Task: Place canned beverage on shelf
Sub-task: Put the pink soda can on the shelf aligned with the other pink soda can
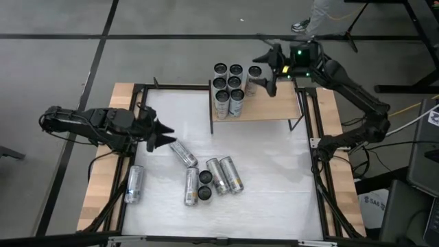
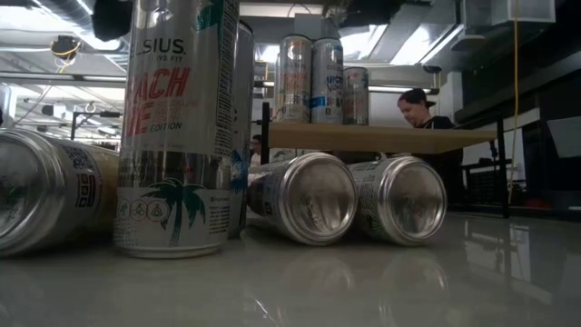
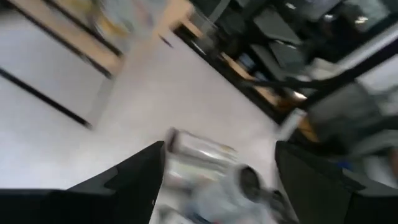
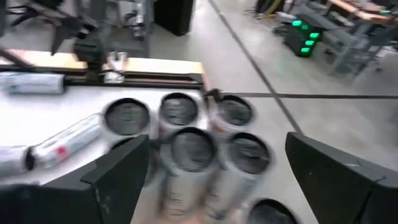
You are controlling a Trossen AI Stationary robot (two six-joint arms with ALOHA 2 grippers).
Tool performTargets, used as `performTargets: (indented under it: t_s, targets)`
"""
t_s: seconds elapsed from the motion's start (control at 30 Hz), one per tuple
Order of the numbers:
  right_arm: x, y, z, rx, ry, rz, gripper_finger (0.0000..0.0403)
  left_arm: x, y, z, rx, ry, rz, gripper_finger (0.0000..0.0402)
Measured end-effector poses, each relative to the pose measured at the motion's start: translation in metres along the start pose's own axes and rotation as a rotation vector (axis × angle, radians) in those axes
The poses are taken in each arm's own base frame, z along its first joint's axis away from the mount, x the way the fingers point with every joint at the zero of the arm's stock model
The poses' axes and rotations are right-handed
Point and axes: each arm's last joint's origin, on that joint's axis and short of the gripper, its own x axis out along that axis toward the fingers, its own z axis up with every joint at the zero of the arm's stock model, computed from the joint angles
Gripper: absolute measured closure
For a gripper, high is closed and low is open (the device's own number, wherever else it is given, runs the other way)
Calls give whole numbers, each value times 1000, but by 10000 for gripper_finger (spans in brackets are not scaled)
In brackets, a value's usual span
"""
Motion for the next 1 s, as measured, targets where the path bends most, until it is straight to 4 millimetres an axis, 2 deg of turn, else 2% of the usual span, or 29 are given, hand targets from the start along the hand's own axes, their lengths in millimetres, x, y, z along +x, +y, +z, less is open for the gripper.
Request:
performTargets:
  t_s: [0.13,0.37,0.67,0.87,1.0]
  targets:
    - [8,27,6,-28,4,104,40,1,-2,-3,-90,80,-62,106]
    - [15,75,17,-39,2,277,40,10,-5,-6,-106,73,-10,106]
    - [14,134,28,-40,17,375,40,46,-15,-18,-81,111,47,106]
    - [13,172,24,-43,65,368,40,66,-11,-33,-291,196,170,106]
    - [15,193,13,-36,115,361,40,71,-4,-42,-405,267,273,106]
